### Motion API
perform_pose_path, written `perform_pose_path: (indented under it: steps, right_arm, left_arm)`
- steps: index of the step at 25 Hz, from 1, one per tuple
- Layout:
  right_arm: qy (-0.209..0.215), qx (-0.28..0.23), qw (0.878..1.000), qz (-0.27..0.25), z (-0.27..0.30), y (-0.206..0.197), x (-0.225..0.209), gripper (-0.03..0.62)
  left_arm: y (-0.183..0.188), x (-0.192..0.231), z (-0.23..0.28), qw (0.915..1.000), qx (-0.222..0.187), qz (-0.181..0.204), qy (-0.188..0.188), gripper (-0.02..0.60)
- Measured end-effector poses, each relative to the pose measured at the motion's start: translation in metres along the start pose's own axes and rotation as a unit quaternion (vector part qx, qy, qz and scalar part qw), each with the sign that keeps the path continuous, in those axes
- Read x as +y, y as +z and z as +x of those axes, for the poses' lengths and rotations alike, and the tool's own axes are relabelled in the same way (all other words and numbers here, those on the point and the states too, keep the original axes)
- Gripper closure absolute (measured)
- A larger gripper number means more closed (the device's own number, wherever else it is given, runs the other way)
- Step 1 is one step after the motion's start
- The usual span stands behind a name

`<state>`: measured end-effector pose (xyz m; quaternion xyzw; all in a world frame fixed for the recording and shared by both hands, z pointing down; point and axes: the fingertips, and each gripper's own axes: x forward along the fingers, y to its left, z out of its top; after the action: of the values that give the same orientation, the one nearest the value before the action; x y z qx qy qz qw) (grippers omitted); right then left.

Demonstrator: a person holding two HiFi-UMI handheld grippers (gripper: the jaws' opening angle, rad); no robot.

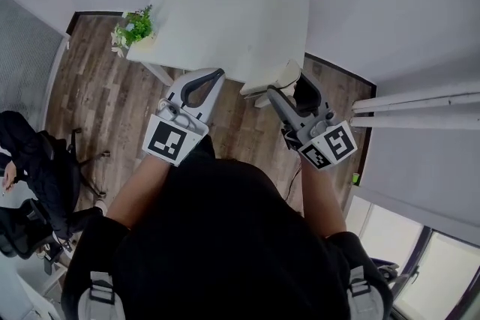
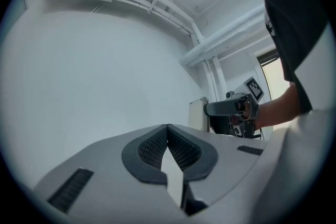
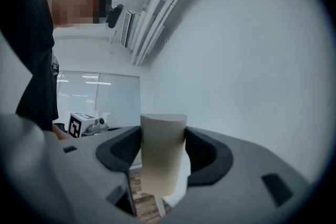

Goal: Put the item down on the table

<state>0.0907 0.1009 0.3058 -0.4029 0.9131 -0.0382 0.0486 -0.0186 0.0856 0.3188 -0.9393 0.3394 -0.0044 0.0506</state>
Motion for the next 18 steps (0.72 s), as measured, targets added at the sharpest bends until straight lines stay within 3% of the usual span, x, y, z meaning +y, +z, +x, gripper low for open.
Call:
perform_pose_path:
  steps: [12, 18]
  right_arm:
    - [-0.048, 0.014, 0.999, 0.004, 0.119, 0.006, -0.064, 0.327]
    - [-0.079, 0.02, 0.997, 0.008, 0.175, 0.001, -0.094, 0.327]
  left_arm:
    - [0.001, 0.125, 0.066, 0.9986, -0.014, -0.011, -0.05, 0.588]
    - [-0.019, 0.182, 0.09, 0.9968, -0.011, -0.016, -0.078, 0.588]
